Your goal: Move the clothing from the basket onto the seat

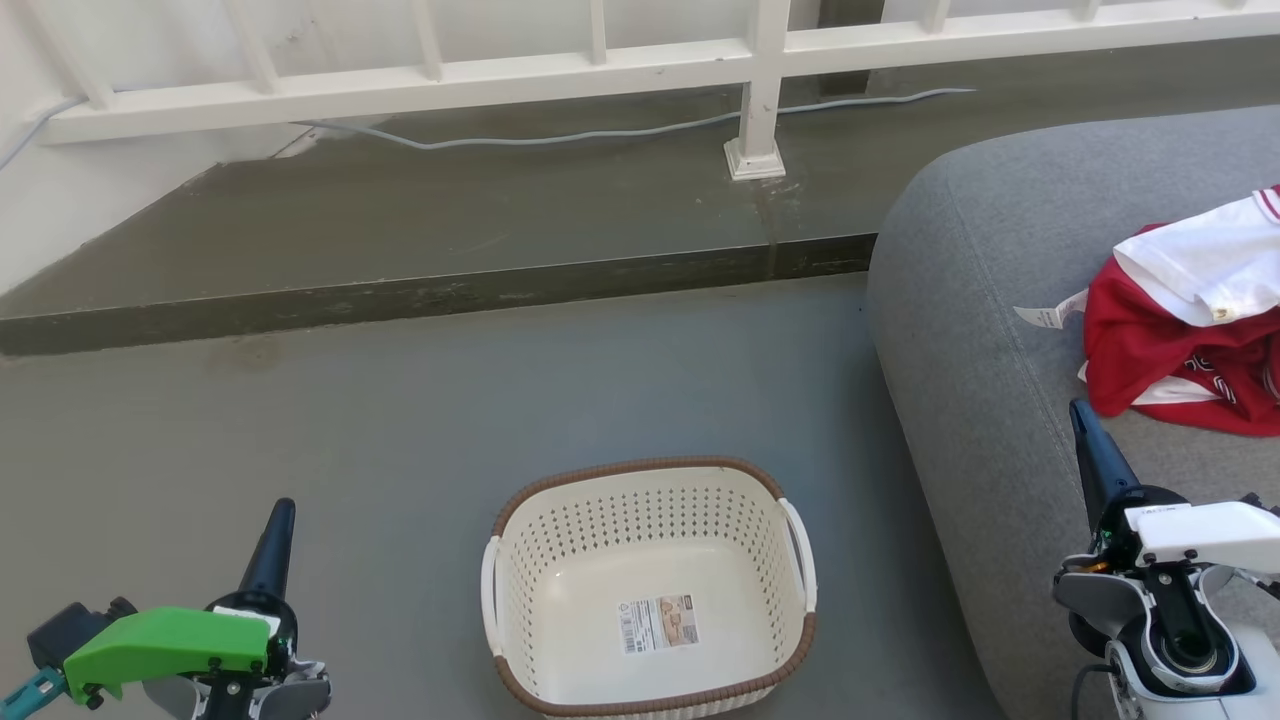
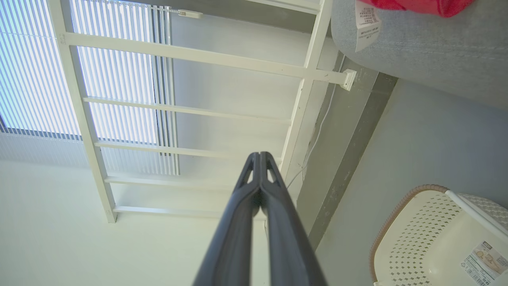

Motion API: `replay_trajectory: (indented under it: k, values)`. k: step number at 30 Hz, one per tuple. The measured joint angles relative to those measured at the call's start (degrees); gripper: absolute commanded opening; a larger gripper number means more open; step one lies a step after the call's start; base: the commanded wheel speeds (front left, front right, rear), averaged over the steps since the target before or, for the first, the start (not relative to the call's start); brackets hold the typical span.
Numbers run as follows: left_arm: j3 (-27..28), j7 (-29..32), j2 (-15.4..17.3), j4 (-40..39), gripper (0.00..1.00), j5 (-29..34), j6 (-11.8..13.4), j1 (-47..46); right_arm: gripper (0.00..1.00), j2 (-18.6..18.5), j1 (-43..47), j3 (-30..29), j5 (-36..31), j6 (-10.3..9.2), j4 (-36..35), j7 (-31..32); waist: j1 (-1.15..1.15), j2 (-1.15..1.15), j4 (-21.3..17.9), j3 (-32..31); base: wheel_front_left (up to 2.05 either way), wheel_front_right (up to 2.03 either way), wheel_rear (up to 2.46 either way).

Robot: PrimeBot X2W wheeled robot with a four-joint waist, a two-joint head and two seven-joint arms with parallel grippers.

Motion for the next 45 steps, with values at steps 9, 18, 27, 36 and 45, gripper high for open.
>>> replay_trajectory:
  k: [9,18,27,36,45]
  values:
    - [1.32,0.6,0.0,1.56,0.0,-6.97,-1.35,-0.83,0.0,0.02,-0.3,-1.57,6.94,0.78,0.94,0.89,0.0,0.0,0.34,-0.36,0.0,0.0,0.0]
    - [2.11,1.24,-0.01,2.97,0.0,-11.51,-2.35,-1.15,0.0,0.04,-0.51,-2.49,11.45,1.75,1.77,1.56,0.0,0.0,0.55,-0.59,0.0,0.0,0.0]
    - [2.14,1.52,-0.01,3.23,0.0,-11.51,-2.53,-1.59,0.0,0.04,-0.77,-2.63,11.45,1.76,2.07,1.65,0.0,0.0,0.55,-0.61,0.0,0.0,0.0]
    - [2.18,1.52,-0.02,3.39,0.0,-11.51,-2.82,-2.01,0.0,0.05,-1.36,-2.67,11.44,1.76,2.33,1.81,0.0,0.0,0.55,-0.62,0.0,0.0,0.0]
    - [2.22,1.52,-0.02,3.6,0.0,-11.51,-2.85,-2.02,0.0,0.07,-1.36,-2.77,11.44,1.77,2.44,1.87,0.0,0.0,0.55,-0.63,0.0,0.0,0.0]
